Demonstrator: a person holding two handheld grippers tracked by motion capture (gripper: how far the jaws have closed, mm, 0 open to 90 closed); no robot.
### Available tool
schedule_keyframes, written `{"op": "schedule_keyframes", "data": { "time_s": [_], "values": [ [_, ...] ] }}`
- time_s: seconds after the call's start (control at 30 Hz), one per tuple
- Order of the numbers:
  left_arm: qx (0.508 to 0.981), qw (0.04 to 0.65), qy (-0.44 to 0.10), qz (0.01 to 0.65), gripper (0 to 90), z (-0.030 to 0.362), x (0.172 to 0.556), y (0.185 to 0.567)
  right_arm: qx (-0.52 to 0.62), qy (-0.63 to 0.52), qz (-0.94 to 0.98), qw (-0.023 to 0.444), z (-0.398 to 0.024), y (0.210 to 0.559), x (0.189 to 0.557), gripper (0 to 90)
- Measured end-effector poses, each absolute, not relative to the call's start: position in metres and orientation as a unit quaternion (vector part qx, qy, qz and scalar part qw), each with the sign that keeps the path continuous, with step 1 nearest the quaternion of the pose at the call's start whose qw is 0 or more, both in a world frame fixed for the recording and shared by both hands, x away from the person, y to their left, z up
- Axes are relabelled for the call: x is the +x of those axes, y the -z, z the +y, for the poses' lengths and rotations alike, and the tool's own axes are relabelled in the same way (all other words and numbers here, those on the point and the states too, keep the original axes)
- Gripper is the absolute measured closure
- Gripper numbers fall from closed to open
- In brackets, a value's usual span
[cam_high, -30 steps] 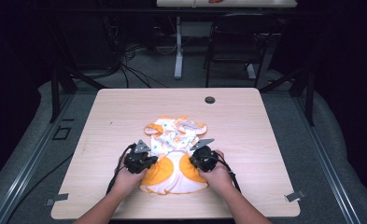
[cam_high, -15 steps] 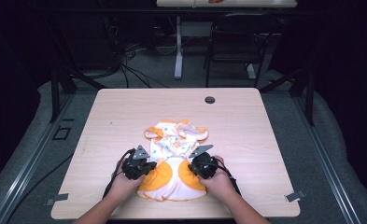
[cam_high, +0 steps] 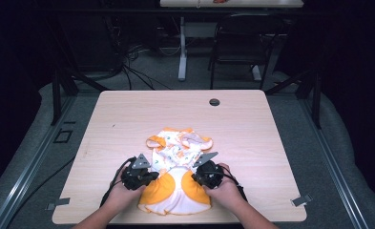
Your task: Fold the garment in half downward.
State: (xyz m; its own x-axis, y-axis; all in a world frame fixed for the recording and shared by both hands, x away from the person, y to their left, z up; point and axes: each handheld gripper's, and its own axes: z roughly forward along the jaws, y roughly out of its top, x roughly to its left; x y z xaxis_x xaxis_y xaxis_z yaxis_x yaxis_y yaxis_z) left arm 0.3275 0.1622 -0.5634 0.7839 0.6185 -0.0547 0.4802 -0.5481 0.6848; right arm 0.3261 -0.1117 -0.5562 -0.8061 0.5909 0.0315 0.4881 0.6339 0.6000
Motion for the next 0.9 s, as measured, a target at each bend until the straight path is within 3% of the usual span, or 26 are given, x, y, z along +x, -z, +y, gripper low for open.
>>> {"op": "schedule_keyframes", "data": {
  "time_s": [0.4,0.9],
  "values": [
    [0.856,0.372,-0.111,0.342,89.2,0.159,0.378,0.532,0.344,-0.322,0.875,0.114,-0.123,0.514,0.389,90.0],
    [0.866,0.336,-0.111,0.354,88.8,0.136,0.416,0.549,0.403,-0.308,0.848,0.153,-0.114,0.512,0.463,89.8]
  ]
}}
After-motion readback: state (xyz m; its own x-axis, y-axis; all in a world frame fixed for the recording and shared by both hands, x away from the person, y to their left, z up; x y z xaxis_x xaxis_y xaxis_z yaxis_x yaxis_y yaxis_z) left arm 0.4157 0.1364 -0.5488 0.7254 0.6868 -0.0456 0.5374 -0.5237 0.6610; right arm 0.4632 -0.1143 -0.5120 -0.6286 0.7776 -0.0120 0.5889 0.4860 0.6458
